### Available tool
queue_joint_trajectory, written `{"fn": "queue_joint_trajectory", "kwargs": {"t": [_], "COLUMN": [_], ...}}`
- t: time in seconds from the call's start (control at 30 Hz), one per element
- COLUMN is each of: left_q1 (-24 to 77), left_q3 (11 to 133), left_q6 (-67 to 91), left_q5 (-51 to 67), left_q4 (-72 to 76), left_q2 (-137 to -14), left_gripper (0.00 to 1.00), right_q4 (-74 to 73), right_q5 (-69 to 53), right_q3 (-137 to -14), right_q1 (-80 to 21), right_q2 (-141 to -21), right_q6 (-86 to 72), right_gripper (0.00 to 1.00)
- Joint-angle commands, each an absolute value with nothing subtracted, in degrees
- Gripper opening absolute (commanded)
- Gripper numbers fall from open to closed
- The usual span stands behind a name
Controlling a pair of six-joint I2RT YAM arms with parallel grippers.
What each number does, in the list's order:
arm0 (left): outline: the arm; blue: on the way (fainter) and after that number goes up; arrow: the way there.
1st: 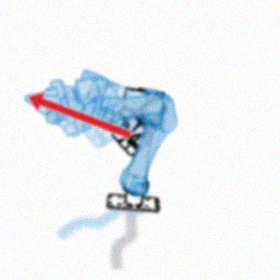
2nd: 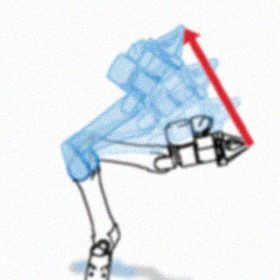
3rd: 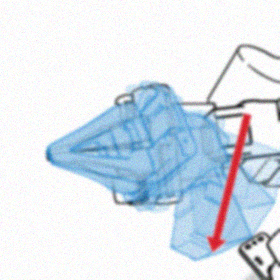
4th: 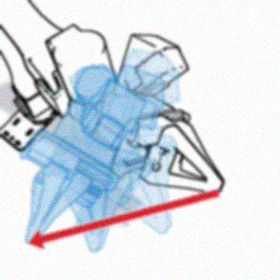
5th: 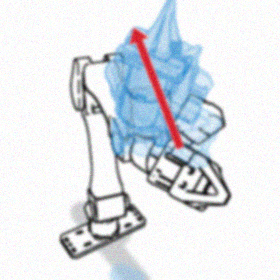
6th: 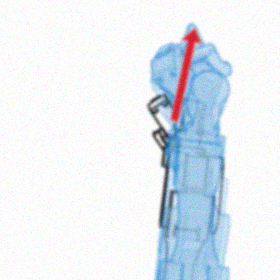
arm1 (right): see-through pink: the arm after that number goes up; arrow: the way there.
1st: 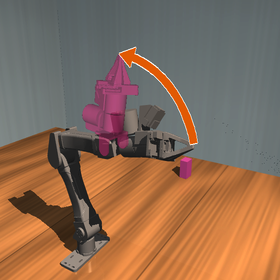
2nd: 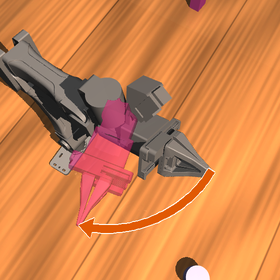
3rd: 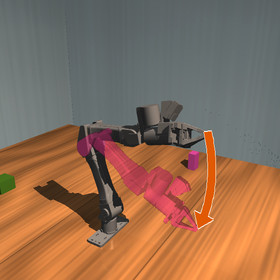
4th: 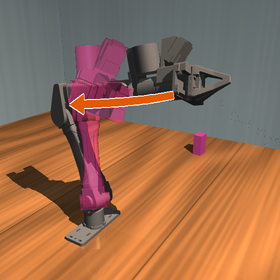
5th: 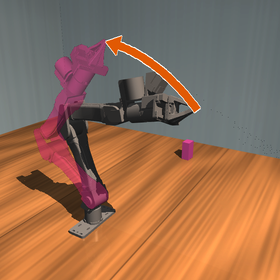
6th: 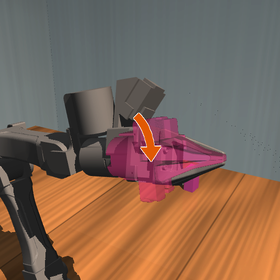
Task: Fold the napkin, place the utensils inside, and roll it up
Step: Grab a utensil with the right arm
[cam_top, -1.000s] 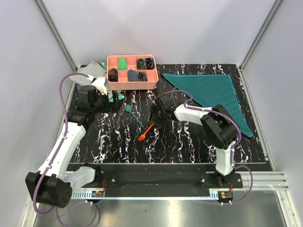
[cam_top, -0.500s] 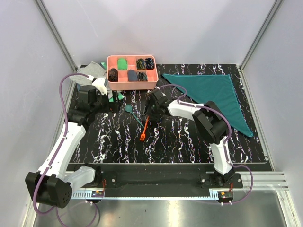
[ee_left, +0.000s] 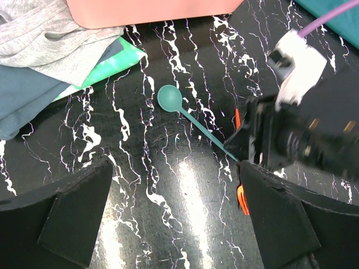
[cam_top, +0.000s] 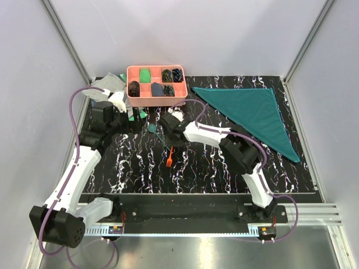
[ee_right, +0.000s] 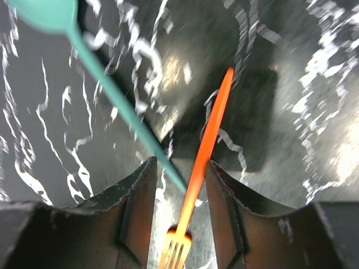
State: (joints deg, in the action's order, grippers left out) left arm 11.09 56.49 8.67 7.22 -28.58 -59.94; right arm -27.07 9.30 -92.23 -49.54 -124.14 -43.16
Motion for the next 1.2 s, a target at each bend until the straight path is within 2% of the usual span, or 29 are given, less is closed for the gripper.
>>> {"fn": "queue_joint_trajectory", "kwargs": {"t": [0.0,0.23,0.33,0.47,0.57,0.6,0.63,0.77,0.93,1.17], "left_q1": [11.34,11.34,11.34,11.34,11.42,11.34,11.34,11.42,11.34,11.43], "left_q3": [56.25,56.25,56.25,56.25,56.16,56.16,56.16,56.08,56.25,56.16], "left_q6": [9.05,9.05,9.05,8.96,8.88,8.88,8.88,8.79,8.70,8.53], "left_q5": [8.53,8.44,8.35,8.17,7.91,7.91,7.74,7.47,7.38,7.38], "left_q4": [-25.84,-25.84,-25.84,-25.93,-25.93,-25.93,-25.84,-25.93,-26.02,-26.02], "left_q2": [-58.45,-58.45,-58.45,-58.54,-58.71,-58.71,-58.88,-59.06,-59.41,-59.15], "left_gripper": [0.99,0.99,0.99,0.99,0.99,0.99,0.99,0.99,0.99,0.99], "right_q4": [-37.95,-40.08,-40.17,-40.34,-40.61,-40.69,-40.69,-41.75,-40.52,-27.36], "right_q5": [14.94,15.03,14.07,12.92,11.43,10.90,10.64,11.07,14.15,10.19], "right_q3": [-95.18,-94.22,-92.90,-91.67,-91.15,-91.06,-90.71,-88.51,-82.46,-73.31], "right_q1": [-53.08,-54.93,-55.37,-55.37,-55.28,-55.28,-55.28,-53.97,-49.49,-38.07], "right_q2": [-127.09,-126.04,-125.51,-125.86,-126.21,-126.21,-125.95,-122.00,-108.92,-94.93], "right_q6": [-40.34,-40.60,-40.87,-40.70,-39.38,-38.77,-37.11,-30.34,-14.03,8.60], "right_gripper": [0.48,0.45,0.41,0.27,0.11,0.01,0.00,0.00,0.00,0.00]}}
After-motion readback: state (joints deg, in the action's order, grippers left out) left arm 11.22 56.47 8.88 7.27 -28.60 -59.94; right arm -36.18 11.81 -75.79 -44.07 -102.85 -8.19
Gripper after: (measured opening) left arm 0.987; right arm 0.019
